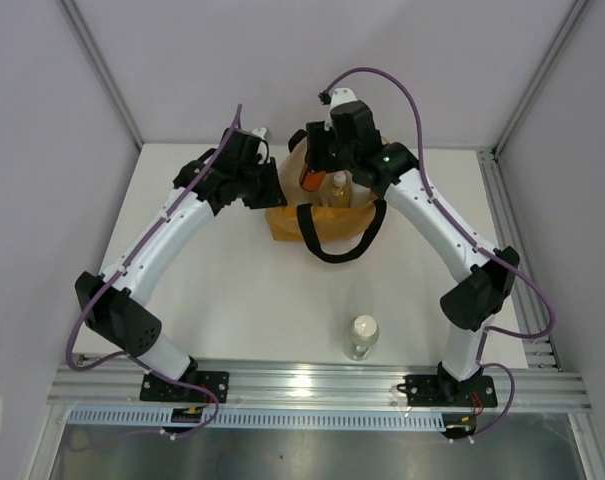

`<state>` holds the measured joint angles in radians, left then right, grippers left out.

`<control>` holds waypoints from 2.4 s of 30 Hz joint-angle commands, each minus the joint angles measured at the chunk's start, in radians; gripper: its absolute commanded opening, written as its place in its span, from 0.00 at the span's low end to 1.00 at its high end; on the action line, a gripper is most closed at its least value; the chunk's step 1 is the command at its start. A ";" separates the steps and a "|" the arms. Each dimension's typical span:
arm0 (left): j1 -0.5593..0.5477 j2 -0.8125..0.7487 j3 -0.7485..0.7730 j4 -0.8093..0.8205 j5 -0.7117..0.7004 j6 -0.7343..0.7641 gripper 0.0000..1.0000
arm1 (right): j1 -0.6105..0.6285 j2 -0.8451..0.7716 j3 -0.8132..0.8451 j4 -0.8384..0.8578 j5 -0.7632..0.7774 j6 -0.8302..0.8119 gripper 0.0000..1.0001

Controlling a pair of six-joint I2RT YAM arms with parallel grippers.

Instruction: Place the personal care products into the canvas bag

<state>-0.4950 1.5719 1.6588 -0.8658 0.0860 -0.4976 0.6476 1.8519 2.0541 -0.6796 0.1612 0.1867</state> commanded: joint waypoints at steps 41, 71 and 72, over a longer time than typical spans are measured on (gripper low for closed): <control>0.004 0.017 0.087 -0.012 0.015 -0.013 0.37 | 0.014 0.217 -0.077 0.144 -0.017 -0.066 0.68; 0.004 -0.047 0.127 -0.022 0.017 -0.015 0.85 | 0.064 -0.348 -0.096 -0.127 -0.003 -0.012 0.81; 0.004 -0.043 0.136 -0.025 0.018 -0.015 0.87 | 0.072 -0.371 -0.139 -0.139 -0.006 0.019 0.81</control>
<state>-0.4942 1.5654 1.7443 -0.8940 0.1047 -0.5076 0.6922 1.5471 1.9957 -0.7879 0.1493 0.1543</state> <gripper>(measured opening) 0.862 0.809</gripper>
